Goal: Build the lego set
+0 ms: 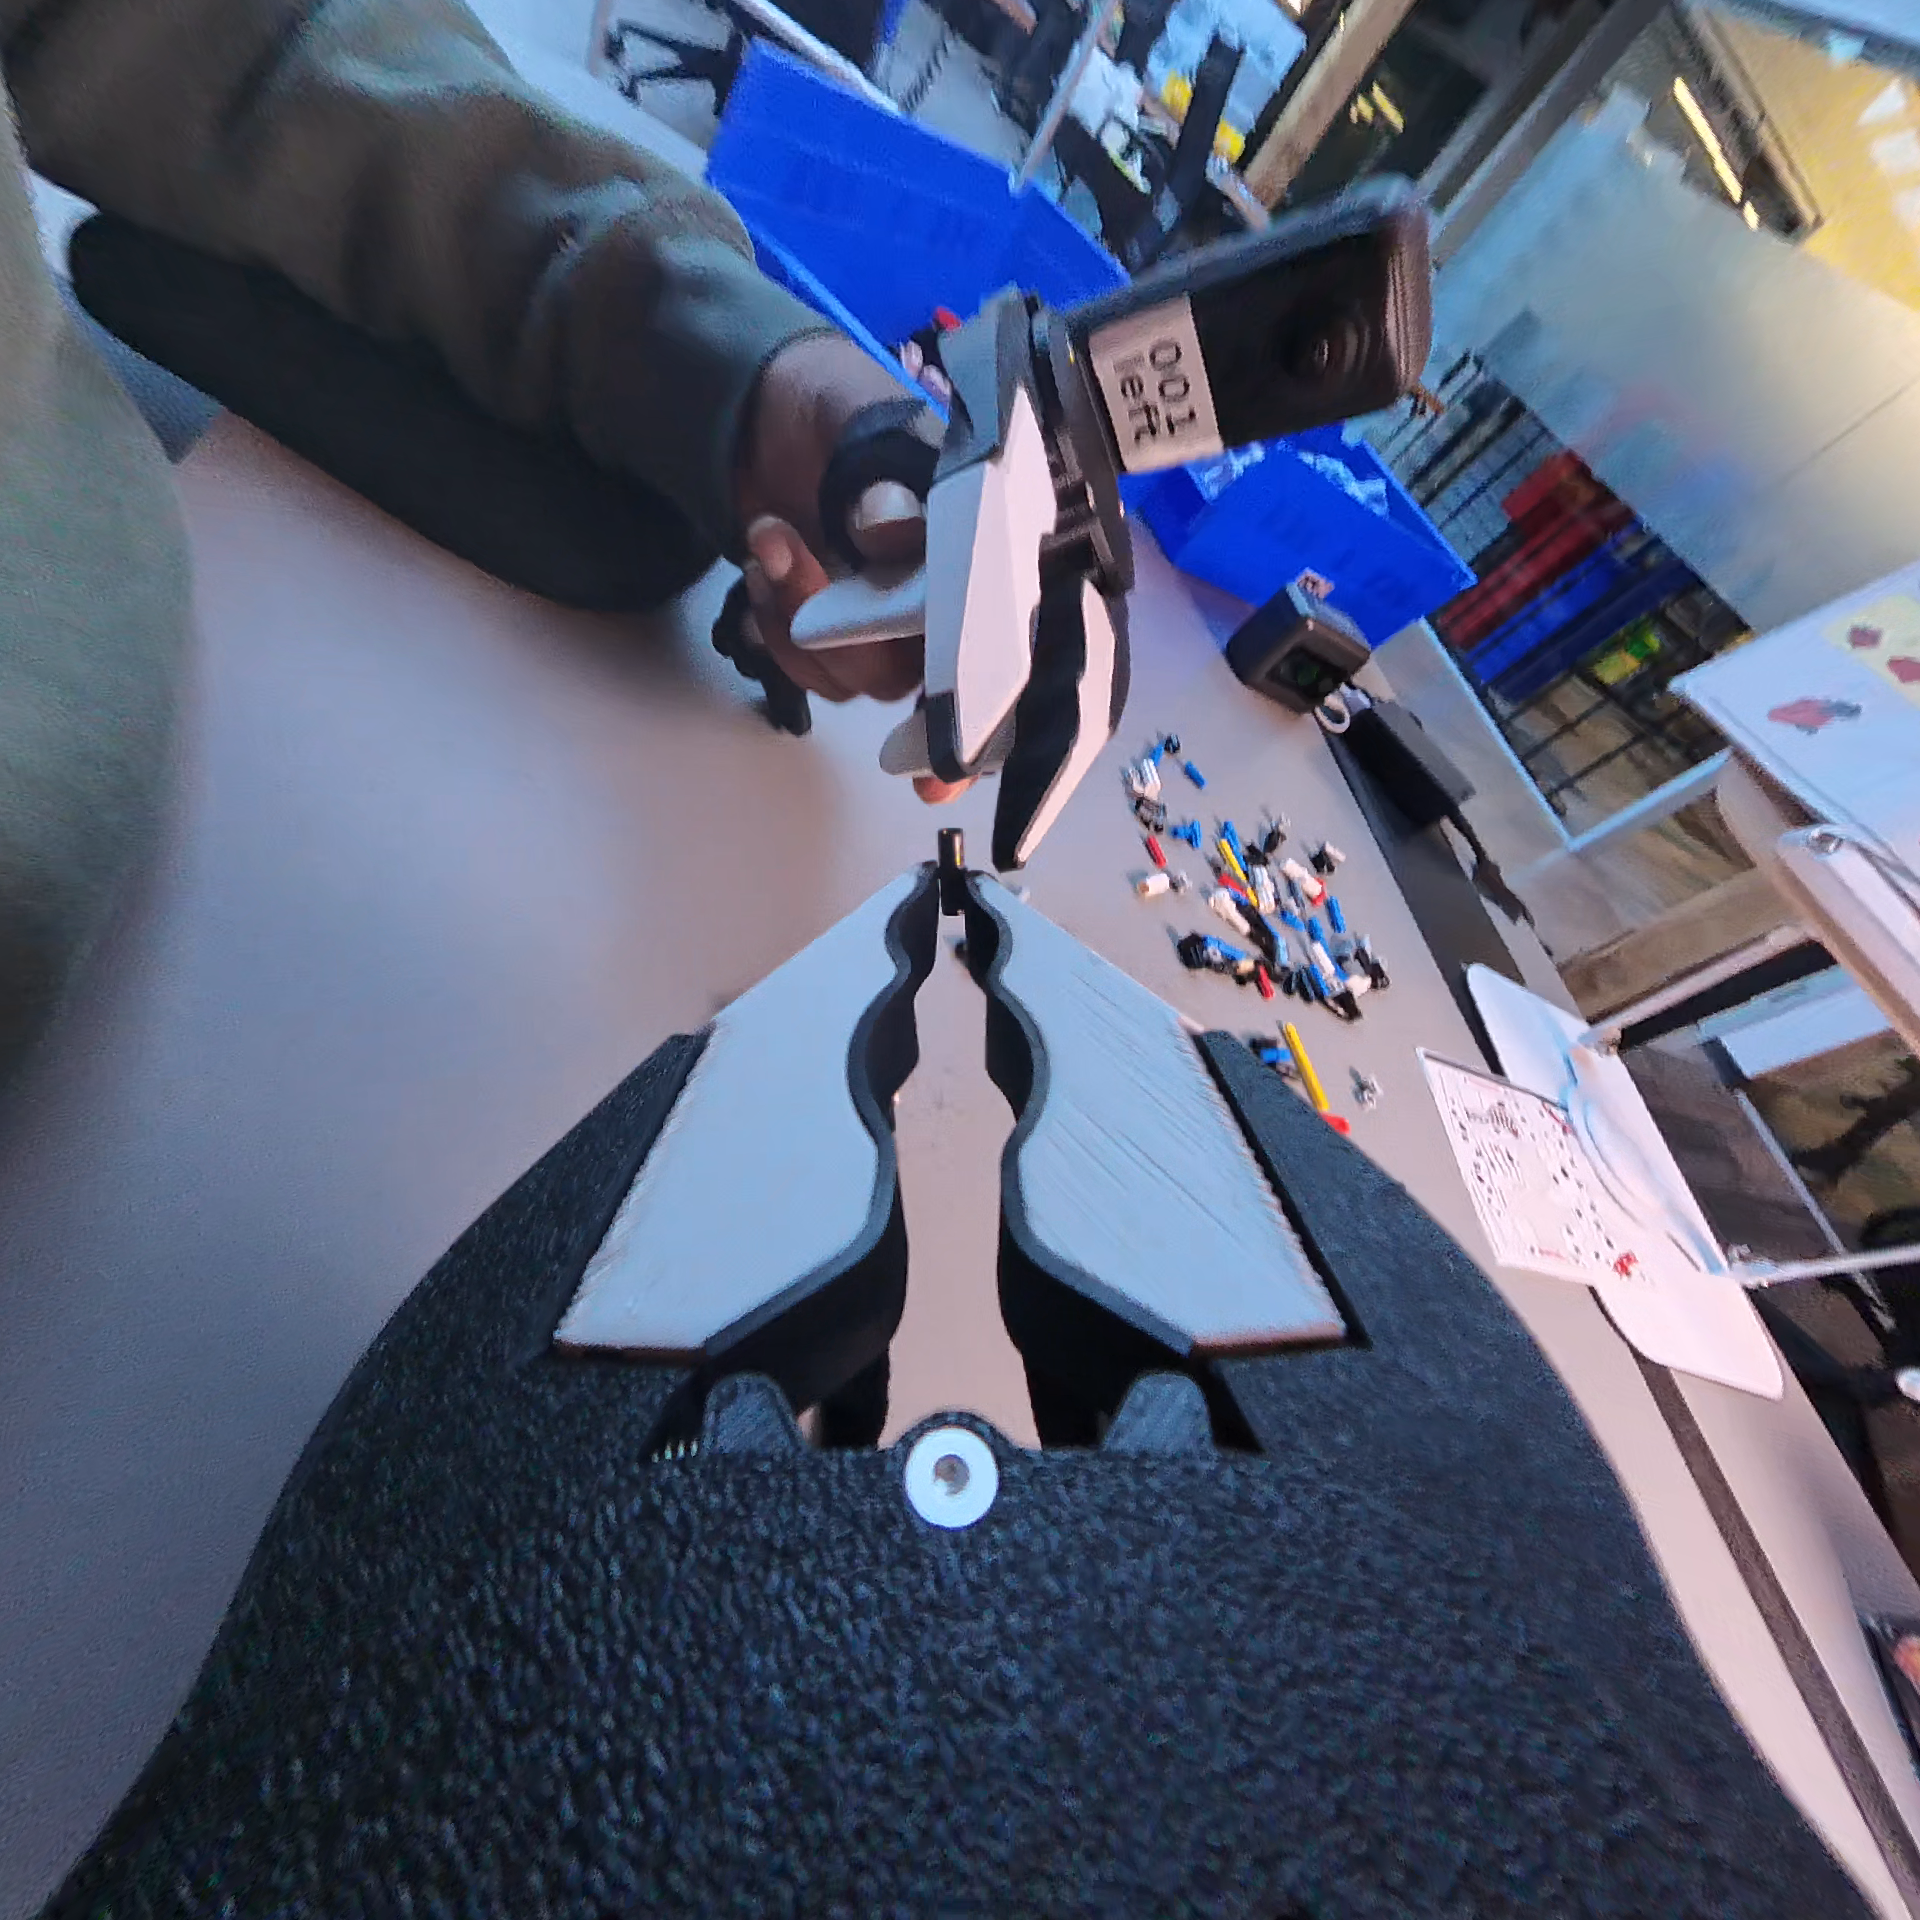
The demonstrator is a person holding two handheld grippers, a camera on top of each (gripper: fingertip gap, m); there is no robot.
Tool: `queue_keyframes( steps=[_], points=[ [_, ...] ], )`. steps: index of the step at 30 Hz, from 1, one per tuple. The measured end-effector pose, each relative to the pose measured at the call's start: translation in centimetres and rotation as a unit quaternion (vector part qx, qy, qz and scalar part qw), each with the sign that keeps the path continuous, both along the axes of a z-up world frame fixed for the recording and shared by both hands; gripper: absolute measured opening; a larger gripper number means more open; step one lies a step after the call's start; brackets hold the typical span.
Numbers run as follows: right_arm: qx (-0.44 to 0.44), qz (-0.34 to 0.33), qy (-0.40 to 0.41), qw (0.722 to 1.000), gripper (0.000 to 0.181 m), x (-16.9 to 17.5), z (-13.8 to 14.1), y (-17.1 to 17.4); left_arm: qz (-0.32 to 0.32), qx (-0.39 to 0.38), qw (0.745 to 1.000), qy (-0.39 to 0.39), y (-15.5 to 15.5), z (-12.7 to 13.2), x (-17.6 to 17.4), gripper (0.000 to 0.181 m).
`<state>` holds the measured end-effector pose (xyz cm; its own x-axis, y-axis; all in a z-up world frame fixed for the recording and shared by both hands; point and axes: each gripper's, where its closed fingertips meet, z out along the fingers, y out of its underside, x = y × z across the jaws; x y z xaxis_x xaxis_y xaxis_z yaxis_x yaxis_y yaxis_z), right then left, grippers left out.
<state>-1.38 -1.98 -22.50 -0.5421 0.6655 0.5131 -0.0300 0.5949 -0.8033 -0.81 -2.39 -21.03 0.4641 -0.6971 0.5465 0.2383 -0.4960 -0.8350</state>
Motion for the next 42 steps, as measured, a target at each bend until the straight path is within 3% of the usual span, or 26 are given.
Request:
queue_keyframes(
  steps=[6,11,15,19,26,42],
  points=[
    [0.018,-0.039,-0.041,0.998,0.004,-0.9,-1.9,1.0,0.068,-0.028,0.99,0.12,1.5,-3.0,-0.5,0.014],
    [0.014,-0.046,-0.045,0.998,0.004,-1.0,-2.0,1.4,0.08,-0.03,0.988,0.131,1.8,-3.2,-0.6,0.006],
    [0.01,-0.036,-0.029,0.999,0.004,-0.8,-1.3,1.1,0.066,-0.044,0.993,0.084,1.5,-2.7,-0.6,0.005],
    [-0.03,0.001,0.009,1.0,0.004,0.0,0.7,0.3,0.025,-0.053,0.998,-0.012,0.8,-0.9,0.0,0.004],
    [-0.1,0.045,0.046,0.993,0.004,1.0,3.4,-0.8,-0.044,-0.059,0.984,-0.16,-0.3,1.9,1.0,0.004],
    [-0.118,0.048,0.047,0.991,0.007,1.1,3.7,-0.9,-0.065,-0.078,0.969,-0.223,-0.3,2.2,1.0,0.004]
  ],
)
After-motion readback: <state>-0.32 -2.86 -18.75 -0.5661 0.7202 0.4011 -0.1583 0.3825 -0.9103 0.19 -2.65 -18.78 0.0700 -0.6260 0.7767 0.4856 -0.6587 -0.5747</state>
